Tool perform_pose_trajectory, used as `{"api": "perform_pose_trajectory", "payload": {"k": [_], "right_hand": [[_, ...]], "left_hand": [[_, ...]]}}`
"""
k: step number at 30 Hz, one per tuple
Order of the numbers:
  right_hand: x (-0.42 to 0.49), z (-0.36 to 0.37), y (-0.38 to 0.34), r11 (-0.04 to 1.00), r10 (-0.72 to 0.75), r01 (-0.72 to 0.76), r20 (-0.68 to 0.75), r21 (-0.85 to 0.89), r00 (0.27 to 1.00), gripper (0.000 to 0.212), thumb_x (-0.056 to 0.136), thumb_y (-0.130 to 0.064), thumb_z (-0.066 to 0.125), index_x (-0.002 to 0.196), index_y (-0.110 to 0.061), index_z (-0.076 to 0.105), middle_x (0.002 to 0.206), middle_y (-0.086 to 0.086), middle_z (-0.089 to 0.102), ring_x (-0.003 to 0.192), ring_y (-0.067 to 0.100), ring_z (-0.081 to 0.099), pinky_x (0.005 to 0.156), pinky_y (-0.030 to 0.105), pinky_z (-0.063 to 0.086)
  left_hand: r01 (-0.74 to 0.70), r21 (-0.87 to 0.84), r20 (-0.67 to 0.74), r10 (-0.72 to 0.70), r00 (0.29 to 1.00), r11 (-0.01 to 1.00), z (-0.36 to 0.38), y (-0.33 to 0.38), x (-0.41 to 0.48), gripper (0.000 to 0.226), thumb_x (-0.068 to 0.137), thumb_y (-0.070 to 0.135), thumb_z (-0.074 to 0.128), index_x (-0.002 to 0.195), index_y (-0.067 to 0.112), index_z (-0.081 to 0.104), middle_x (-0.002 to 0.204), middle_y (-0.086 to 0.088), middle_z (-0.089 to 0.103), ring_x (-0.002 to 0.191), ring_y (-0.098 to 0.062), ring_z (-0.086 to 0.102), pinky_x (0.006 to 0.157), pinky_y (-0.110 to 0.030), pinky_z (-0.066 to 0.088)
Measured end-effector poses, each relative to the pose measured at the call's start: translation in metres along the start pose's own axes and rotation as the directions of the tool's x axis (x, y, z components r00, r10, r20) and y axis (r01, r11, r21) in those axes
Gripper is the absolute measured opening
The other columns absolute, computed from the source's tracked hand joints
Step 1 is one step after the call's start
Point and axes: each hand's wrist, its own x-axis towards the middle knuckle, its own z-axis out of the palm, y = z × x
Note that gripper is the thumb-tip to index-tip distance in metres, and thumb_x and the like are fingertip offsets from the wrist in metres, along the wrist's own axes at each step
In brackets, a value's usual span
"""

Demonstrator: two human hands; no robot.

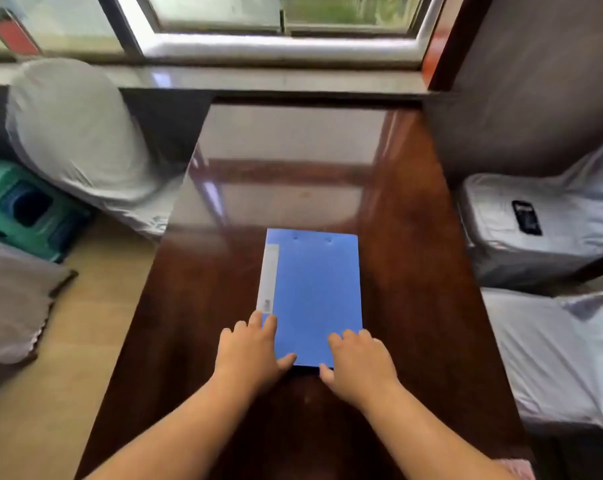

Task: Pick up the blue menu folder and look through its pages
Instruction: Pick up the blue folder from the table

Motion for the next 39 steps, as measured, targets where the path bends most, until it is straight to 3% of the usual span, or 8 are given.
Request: {"api": "perform_pose_trajectory", "payload": {"k": [9,12,16,22,29,32,36,39], "right_hand": [[0.009,0.039,0.011,0.985,0.080,-0.086,0.048,0.147,0.996,0.072,0.098,-0.059,0.046,0.160,-0.024,0.033,0.158,0.009,0.045,0.123,0.037,0.057,0.098,0.047,0.053],[0.006,0.037,0.015,0.981,0.067,-0.079,0.070,0.177,0.995,0.072,0.100,-0.057,0.046,0.162,-0.023,0.031,0.161,0.006,0.043,0.130,0.036,0.054,0.102,0.047,0.053],[-0.002,0.035,0.017,0.965,0.064,-0.093,0.126,0.244,0.990,0.074,0.101,-0.052,0.049,0.166,-0.025,0.027,0.175,0.004,0.028,0.156,0.037,0.034,0.116,0.047,0.046],[-0.002,0.044,0.012,0.962,0.078,-0.119,0.171,0.245,0.982,0.076,0.099,-0.052,0.047,0.168,-0.030,0.021,0.181,0.006,0.014,0.164,0.040,0.014,0.120,0.049,0.041],[-0.006,0.028,0.023,0.908,0.113,-0.131,0.069,0.398,0.991,0.080,0.099,-0.057,0.050,0.168,-0.029,0.020,0.174,-0.002,0.031,0.149,0.030,0.043,0.111,0.046,0.050],[-0.014,-0.014,0.039,0.718,0.240,-0.178,0.001,0.673,0.971,0.094,0.093,-0.062,0.066,0.167,-0.026,0.021,0.165,0.002,0.044,0.141,0.028,0.056,0.107,0.042,0.050],[-0.031,-0.108,0.059,-0.043,0.190,0.043,-0.034,0.998,0.981,0.046,0.106,-0.029,0.064,0.148,-0.012,0.052,0.125,0.015,0.079,0.087,0.031,0.081,0.065,0.036,0.065],[-0.053,-0.190,0.070,-0.302,0.155,0.285,-0.248,0.910,0.956,0.033,0.106,-0.002,0.056,0.139,-0.004,0.058,0.125,0.021,0.080,0.103,0.038,0.081,0.076,0.043,0.069]], "left_hand": [[0.491,-0.648,0.288,-0.409,0.866,0.583,0.012,0.005,0.026,0.091,0.084,0.054,0.076,0.156,0.014,0.038,0.143,-0.018,0.058,0.123,-0.038,0.061,0.099,-0.044,0.051],[0.450,-0.686,0.313,-0.326,0.892,0.572,-0.010,0.015,0.028,0.032,0.087,0.043,0.069,0.113,0.024,0.071,0.123,-0.008,0.074,0.100,-0.027,0.069,0.092,-0.040,0.059],[0.488,-0.629,0.231,-0.454,0.860,0.605,-0.021,0.026,0.022,0.072,0.080,0.054,0.071,0.138,0.017,0.050,0.138,-0.010,0.052,0.126,-0.035,0.053,0.099,-0.048,0.050],[0.628,-0.611,0.462,-0.427,0.777,0.482,0.006,0.015,0.023,0.091,0.084,0.058,0.074,0.150,0.010,0.034,0.139,-0.016,0.058,0.118,-0.037,0.063,0.094,-0.046,0.058],[0.391,-0.861,0.260,-0.379,0.888,0.325,-0.009,0.012,0.020,0.017,0.101,0.027,0.060,0.114,0.020,0.051,0.107,-0.005,0.068,0.079,-0.015,0.062,0.058,-0.033,0.045],[0.177,-0.953,0.081,-0.356,0.931,0.246,-0.059,0.007,0.013,0.010,0.104,0.025,0.061,0.111,0.026,0.054,0.105,0.001,0.071,0.085,-0.013,0.069,0.060,-0.030,0.050],[-0.013,-1.000,-0.006,-0.275,0.961,-0.025,-0.160,-0.016,0.001,0.013,0.105,0.012,0.061,0.117,0.014,0.058,0.114,-0.015,0.074,0.099,-0.031,0.074,0.089,-0.051,0.061],[-0.116,-0.979,-0.083,-0.197,0.977,-0.166,-0.233,-0.027,-0.017,0.028,0.105,0.005,0.057,0.133,0.002,0.056,0.123,-0.026,0.073,0.105,-0.041,0.073,0.096,-0.061,0.058]]}}
